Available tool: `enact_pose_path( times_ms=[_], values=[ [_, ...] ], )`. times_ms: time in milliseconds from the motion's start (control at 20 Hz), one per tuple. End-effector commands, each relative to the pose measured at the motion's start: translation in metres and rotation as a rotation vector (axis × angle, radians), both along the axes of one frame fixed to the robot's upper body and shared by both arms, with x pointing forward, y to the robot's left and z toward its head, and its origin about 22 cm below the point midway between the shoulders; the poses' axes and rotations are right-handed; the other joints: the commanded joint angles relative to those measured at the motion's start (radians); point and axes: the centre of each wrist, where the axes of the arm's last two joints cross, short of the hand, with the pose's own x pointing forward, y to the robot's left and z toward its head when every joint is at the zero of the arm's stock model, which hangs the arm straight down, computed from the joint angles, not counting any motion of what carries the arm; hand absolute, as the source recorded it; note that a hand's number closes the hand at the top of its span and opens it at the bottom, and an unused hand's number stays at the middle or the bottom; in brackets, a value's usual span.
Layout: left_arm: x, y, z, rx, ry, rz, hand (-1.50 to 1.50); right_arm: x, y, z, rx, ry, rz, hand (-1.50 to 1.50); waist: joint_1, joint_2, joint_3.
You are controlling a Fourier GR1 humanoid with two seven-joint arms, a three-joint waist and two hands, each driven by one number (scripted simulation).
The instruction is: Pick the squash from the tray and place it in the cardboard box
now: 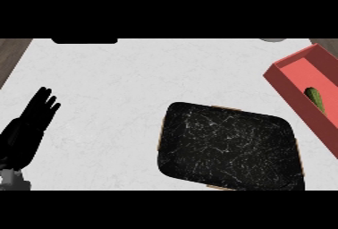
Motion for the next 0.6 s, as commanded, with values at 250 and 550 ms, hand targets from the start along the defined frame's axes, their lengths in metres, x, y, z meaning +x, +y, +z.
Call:
enact_pose_path(
  times_ms=[250, 550],
  values=[
    [0.006, 0.02, 0.002, -0.011, 0.006, 0.006, 0.0, -0.071, -0.066, 0.014, 0.033, -0.047, 0.044, -1.5, 0.003, 0.002, 0.0],
    [0.008, -0.005, -0.003, 0.003, -0.003, -0.019, 0.0, -0.075, -0.075, 0.01, 0.002, -0.018, 0.055, -1.5, 0.009, 0.002, 0.0]
  ],
)
